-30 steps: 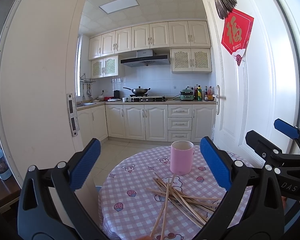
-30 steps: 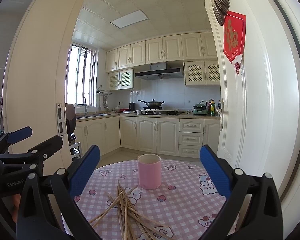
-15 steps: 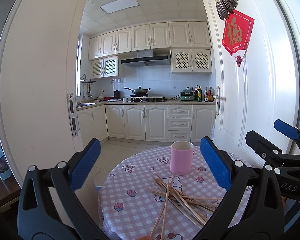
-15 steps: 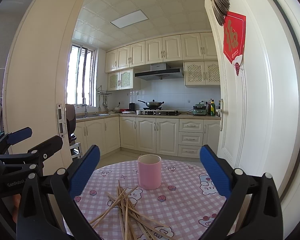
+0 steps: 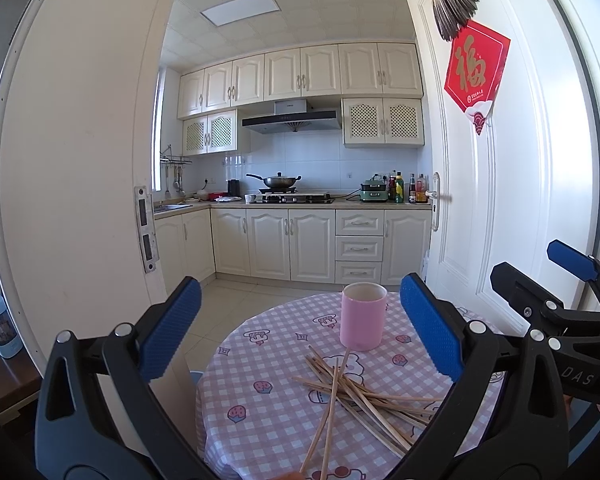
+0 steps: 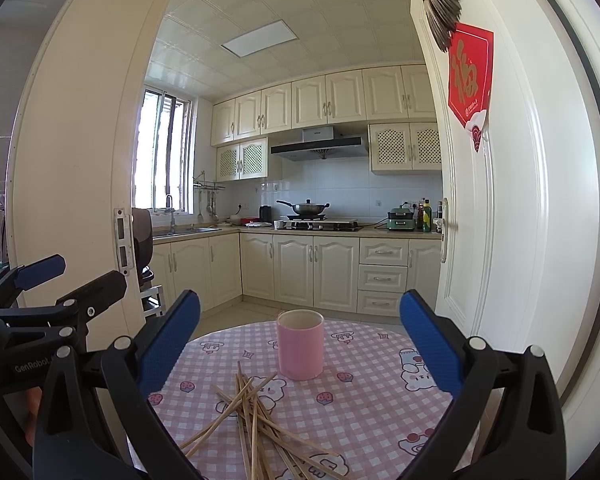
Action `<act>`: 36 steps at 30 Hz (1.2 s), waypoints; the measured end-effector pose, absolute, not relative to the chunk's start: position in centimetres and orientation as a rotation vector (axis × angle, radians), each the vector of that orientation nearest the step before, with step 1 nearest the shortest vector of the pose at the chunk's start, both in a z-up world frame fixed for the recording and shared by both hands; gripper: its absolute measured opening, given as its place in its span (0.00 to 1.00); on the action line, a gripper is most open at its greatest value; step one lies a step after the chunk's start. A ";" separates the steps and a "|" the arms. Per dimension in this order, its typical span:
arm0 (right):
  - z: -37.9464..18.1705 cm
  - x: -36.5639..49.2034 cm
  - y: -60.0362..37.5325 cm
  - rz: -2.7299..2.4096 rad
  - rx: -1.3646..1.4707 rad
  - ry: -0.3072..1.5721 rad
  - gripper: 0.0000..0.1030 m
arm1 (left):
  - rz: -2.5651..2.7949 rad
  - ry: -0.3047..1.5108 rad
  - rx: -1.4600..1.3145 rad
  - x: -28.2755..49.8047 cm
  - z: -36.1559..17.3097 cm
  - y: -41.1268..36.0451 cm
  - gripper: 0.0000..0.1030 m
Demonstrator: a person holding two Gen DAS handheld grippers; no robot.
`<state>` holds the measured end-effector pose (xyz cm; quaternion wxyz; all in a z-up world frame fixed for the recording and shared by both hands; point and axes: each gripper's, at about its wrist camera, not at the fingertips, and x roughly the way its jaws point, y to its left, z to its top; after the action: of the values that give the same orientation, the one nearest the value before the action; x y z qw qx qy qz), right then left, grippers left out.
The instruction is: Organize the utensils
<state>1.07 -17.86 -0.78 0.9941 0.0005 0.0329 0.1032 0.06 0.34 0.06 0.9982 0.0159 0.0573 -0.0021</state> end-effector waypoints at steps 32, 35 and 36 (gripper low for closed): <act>-2.1 2.9 -17.8 0.205 0.002 0.131 0.93 | -0.002 0.194 0.044 2.7 -1.4 0.0 0.94; -2.6 3.4 -17.8 0.210 -0.001 0.152 0.93 | -0.002 0.221 0.052 3.4 -2.0 0.0 0.94; -2.8 3.7 -17.7 0.213 -0.001 0.164 0.93 | -0.003 0.243 0.057 3.9 -2.3 0.1 0.94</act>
<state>3.69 -17.75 -2.75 0.9910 -0.0005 0.0815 0.1062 3.87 0.11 -2.27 0.9923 0.0283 0.1210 -0.0015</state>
